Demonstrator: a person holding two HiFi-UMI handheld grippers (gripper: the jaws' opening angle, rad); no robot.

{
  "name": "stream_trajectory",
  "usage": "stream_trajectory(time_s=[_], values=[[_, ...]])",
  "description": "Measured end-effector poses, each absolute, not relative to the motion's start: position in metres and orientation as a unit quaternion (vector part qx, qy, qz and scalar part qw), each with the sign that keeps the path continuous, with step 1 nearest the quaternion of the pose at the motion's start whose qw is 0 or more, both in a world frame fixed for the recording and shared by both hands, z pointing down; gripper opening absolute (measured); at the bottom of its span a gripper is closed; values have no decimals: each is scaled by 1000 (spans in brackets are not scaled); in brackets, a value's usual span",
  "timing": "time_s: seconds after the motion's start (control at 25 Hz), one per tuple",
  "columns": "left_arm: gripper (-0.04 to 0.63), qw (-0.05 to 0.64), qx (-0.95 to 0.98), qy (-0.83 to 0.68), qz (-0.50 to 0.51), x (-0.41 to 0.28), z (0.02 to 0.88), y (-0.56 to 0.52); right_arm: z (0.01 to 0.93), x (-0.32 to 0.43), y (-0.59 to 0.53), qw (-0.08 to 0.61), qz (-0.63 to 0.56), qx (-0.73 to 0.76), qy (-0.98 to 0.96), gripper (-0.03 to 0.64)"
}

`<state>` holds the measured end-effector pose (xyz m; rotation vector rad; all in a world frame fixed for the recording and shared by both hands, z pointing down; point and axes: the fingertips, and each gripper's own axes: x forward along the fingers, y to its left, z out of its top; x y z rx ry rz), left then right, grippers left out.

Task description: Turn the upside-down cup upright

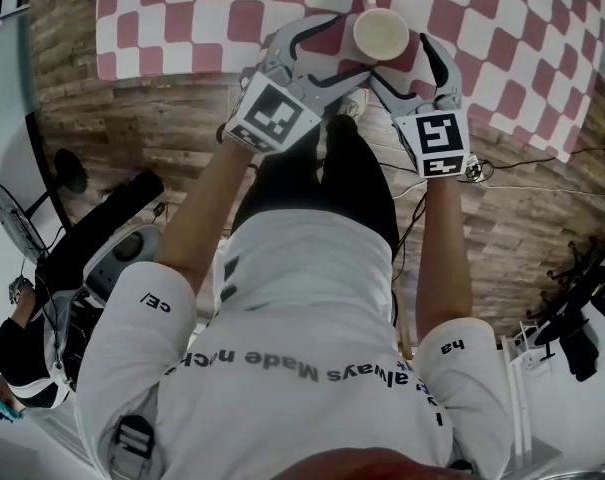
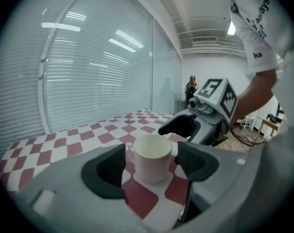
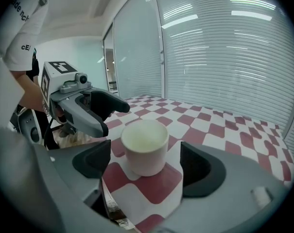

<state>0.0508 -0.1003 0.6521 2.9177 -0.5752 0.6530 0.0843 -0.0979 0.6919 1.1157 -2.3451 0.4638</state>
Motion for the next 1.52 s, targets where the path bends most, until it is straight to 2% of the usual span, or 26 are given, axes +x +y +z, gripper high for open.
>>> stream_trajectory(time_s=[0.24, 0.8, 1.12, 1.52], values=[[329, 59, 957, -225, 172, 38, 588, -94, 622, 93, -88, 198, 159, 433, -865, 384], [267, 53, 957, -276, 69, 20, 425, -69, 445, 103, -62, 98, 120, 487, -859, 323], [253, 72, 952, -297, 21, 8, 362, -61, 369, 100, -47, 80, 84, 500, -858, 271], [236, 47, 934, -354, -32, -23, 283, -57, 283, 111, -20, 37, 35, 549, -834, 224]])
